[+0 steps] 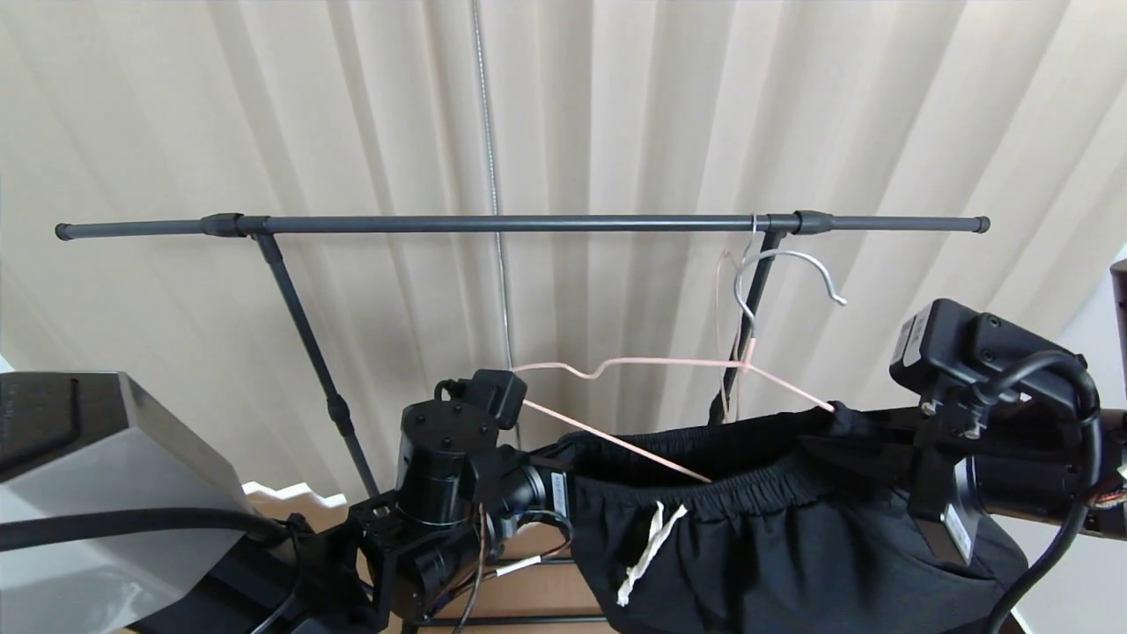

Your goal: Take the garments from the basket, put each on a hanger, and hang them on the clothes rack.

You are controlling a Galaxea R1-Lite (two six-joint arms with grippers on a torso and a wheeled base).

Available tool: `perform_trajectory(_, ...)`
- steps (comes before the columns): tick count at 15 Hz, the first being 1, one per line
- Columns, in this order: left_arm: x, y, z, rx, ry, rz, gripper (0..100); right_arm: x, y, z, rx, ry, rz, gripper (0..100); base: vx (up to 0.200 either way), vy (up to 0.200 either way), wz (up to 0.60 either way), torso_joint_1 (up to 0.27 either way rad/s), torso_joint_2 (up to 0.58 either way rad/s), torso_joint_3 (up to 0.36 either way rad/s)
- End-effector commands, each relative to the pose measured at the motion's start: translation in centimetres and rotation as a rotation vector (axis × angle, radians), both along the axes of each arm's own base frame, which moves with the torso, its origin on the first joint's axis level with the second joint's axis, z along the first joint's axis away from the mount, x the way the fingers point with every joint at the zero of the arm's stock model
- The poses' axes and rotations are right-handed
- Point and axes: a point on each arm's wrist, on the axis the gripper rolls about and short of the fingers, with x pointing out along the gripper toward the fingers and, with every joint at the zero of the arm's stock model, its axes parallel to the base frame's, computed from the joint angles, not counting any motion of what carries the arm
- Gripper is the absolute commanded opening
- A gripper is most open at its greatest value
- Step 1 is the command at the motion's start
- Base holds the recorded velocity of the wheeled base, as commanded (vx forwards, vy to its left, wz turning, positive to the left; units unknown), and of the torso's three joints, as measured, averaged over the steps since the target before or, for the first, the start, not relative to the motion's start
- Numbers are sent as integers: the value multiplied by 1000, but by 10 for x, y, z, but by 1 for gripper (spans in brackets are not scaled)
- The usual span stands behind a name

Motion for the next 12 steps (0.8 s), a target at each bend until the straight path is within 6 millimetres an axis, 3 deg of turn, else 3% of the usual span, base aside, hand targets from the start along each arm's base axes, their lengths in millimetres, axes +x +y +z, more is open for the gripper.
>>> perform_trajectory(1, -2, 4, 6, -6, -16, 4, 0, -6, -5, -20, -4, 27, -4, 0, 0, 0, 0, 0, 0, 0)
perform_trajectory(5, 6, 12, 5, -4, -13, 37, 0, -17, -11, -22, 19, 7, -6, 0, 0, 0, 0, 0, 0, 0)
perform_trajectory(12, 19, 26, 4, 3, -16, 92, 0, -16, -20, -29, -4, 23, -48, 0, 0, 0, 0, 0, 0, 0)
